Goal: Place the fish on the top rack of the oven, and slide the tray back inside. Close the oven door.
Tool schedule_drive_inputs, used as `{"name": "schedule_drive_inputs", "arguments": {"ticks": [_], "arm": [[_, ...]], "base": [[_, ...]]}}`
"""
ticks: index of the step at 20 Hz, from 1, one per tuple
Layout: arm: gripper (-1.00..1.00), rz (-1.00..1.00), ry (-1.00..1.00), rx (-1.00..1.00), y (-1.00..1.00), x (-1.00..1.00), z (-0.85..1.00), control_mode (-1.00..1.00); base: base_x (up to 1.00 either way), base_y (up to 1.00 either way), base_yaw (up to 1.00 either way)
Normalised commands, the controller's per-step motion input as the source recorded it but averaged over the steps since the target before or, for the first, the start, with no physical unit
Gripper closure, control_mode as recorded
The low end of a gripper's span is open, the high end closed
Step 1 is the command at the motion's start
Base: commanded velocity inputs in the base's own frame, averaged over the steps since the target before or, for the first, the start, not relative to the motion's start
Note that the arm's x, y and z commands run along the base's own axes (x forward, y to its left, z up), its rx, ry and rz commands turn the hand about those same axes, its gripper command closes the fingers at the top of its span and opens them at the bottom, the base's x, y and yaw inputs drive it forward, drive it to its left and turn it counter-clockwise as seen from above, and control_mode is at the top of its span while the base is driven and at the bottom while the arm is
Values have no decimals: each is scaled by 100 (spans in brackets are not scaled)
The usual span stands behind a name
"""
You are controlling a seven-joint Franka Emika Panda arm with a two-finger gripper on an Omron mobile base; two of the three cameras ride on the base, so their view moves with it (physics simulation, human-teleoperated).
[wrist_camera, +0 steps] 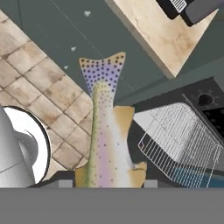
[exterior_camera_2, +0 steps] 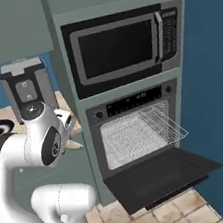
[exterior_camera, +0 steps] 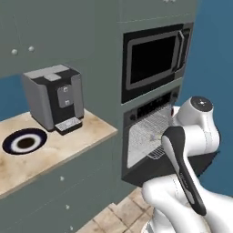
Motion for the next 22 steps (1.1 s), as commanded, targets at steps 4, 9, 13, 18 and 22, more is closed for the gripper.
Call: {"name": "schedule_drive_inputs", "arguments": {"ticks": [4, 9, 13, 18, 22], "arm": [[100, 0, 0, 0, 0, 0, 0, 100], [100, 0, 0, 0, 0, 0, 0, 100], [100, 0, 0, 0, 0, 0, 0, 100], [100, 0, 0, 0, 0, 0, 0, 100], [100, 0, 0, 0, 0, 0, 0, 100]], "base": [[0, 0, -55], [0, 9, -54], [0, 51, -48], [0, 84, -37], [0, 88, -32]]}}
